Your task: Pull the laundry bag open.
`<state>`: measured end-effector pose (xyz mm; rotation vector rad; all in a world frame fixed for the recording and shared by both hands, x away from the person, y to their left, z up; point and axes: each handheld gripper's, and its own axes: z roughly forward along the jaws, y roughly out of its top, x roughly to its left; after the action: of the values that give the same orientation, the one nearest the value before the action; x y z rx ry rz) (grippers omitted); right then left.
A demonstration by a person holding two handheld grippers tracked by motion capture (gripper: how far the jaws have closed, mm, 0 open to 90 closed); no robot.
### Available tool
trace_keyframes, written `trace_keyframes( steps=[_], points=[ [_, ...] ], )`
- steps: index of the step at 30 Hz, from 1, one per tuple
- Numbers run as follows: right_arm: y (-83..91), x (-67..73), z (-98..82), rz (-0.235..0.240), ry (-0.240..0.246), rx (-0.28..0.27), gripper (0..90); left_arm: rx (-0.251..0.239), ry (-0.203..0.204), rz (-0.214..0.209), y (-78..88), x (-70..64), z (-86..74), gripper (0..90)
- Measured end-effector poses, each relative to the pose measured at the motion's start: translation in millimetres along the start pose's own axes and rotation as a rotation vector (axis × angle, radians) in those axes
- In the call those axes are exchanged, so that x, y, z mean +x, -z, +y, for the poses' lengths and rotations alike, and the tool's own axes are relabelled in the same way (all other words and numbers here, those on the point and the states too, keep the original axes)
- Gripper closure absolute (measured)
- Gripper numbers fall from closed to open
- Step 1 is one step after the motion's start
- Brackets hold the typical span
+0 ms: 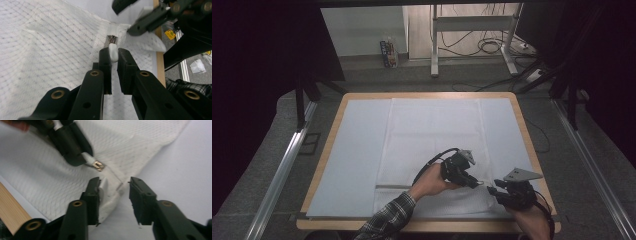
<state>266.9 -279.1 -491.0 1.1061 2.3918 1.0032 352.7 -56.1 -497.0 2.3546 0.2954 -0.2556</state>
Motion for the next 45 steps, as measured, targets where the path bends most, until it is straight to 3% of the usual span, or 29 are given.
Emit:
trace_keyframes(
  steps=[2,6,10,14,15,17,19,20,22,24,33,39,45],
  points=[
    [1.3,-4.7,0.2,0.021,-0.039,-0.01,51.9,-0.02,0.012,-0.005,2.5,-2.1,-2.5,82.9],
    [-3.2,-9.7,1.1,0.088,-0.104,-0.005,39.7,-0.048,-0.008,-0.019,6.8,-4.5,-8.1,82.9],
    [-12.0,-15.0,2.1,0.17,-0.142,0.011,36.9,-0.06,-0.017,-0.031,8.5,-4.4,-12.1,82.9],
    [-19.0,-20.9,4.3,0.271,-0.199,0.004,46.5,-0.066,-0.026,-0.035,8.9,-4.3,-13.7,82.9],
    [-19.0,-20.9,4.3,0.271,-0.199,0.004,46.5,-0.068,-0.023,-0.037,8.8,-4.6,-14.1,82.9],
    [-20.4,-22.7,4.8,0.303,-0.212,-0.005,55.1,-0.065,-0.027,-0.034,8.4,-4.8,-14.2,82.9],
    [-18.8,-22.3,5.9,0.304,-0.202,-0.016,66.4,-0.065,-0.032,-0.034,7.3,-4.8,-14.1,82.8],
    [-18.8,-22.3,5.9,0.304,-0.202,-0.016,66.4,-0.057,-0.036,-0.033,6.3,-5.0,-13.9,82.8],
    [-15.3,-21.2,6.7,0.291,-0.192,-0.033,77.6,-0.037,-0.042,-0.023,2.2,-6.2,-14.1,82.6],
    [-13.6,-20.6,7.1,0.298,-0.187,-0.046,83.3,-0.03,-0.04,-0.018,-0.8,-6.0,-14.7,81.9],
    [-8.8,-17.3,8.7,0.271,-0.16,-0.074,85.0,-0.027,-0.01,-0.048,-4.6,-5.0,-16.2,73.7],
    [-8.0,-13.9,9.2,0.258,-0.122,-0.078,84.9,-0.03,0.033,-0.067,-4.1,-1.7,-14.7,75.1],
    [-6.8,-13.5,9.1,0.252,-0.114,-0.085,84.9,-0.024,0.058,-0.061,-6.6,-2.9,-12.7,83.8]
  ],
)
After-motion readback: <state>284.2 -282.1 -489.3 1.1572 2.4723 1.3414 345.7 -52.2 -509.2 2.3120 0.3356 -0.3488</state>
